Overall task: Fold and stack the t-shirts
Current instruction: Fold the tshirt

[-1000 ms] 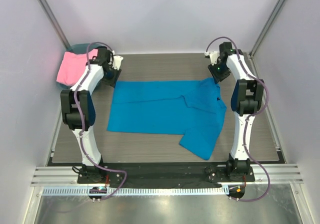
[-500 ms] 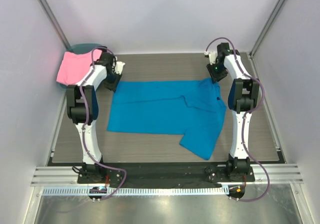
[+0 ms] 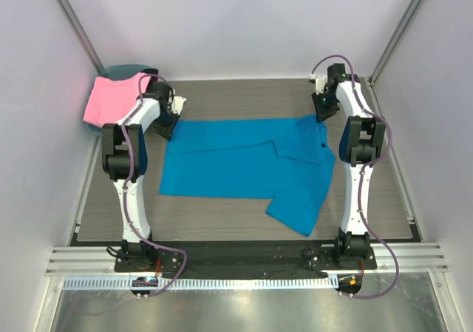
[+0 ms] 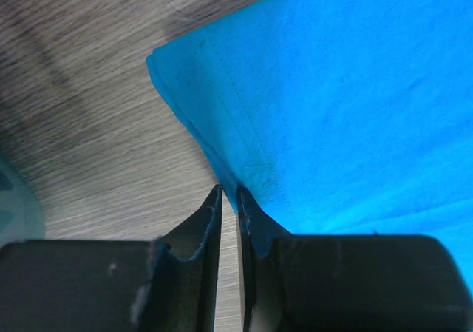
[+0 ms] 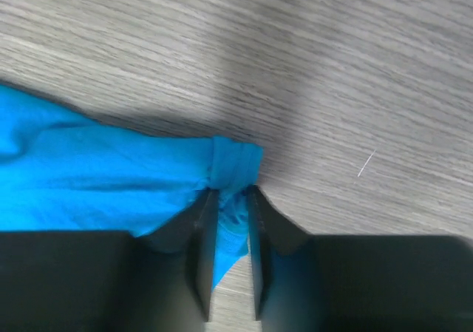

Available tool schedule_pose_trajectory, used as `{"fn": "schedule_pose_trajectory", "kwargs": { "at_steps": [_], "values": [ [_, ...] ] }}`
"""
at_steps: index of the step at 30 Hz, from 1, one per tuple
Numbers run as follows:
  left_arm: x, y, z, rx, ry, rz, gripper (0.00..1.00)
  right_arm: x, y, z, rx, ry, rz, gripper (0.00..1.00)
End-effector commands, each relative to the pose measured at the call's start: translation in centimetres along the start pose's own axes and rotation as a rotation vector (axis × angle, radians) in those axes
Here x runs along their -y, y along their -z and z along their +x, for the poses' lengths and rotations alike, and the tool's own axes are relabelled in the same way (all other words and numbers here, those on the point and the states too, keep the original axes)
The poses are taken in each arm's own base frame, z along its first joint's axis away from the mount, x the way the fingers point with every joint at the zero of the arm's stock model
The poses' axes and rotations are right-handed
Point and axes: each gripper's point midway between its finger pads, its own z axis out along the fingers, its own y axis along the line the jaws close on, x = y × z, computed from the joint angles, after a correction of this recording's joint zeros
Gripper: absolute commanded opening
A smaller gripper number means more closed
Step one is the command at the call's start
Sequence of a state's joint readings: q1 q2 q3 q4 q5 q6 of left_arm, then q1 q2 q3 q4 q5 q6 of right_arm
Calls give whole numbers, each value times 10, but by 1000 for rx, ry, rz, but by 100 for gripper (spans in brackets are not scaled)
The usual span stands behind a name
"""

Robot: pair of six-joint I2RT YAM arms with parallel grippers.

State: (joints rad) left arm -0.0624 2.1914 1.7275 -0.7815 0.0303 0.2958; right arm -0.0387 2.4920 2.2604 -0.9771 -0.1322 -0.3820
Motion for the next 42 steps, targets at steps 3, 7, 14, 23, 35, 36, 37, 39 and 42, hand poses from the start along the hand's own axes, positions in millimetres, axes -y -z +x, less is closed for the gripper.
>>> {"fn": "schedule_pose_trajectory", "kwargs": {
  "at_steps": [3,7,14,23,35,36,37,39,42],
  "values": [
    [-7,-9,6,-30,-11,-14,8,10,-15,3,-10,-34,1,9],
    [-17,-17,-1,-30,-13,-54,0,22,-20,-11,34,-37,23,2],
    [-36,-34,-31,14,-26,-111,0,41,-40,-36,117,-28,78,2],
    [-41,36,-104,246,19,-171,0,75,15,-100,338,6,245,23],
    [10,149,-72,354,-7,-114,6,43,178,-86,482,109,258,60],
    [12,152,-63,352,-6,-113,6,32,158,-60,404,166,206,60],
    [14,148,-54,333,-8,-109,6,13,174,-49,416,211,146,60],
    [19,134,-33,286,8,-95,6,-16,152,-3,314,298,43,60],
    [23,125,-19,253,41,-82,6,-73,141,64,171,414,-96,56]
  ]
}}
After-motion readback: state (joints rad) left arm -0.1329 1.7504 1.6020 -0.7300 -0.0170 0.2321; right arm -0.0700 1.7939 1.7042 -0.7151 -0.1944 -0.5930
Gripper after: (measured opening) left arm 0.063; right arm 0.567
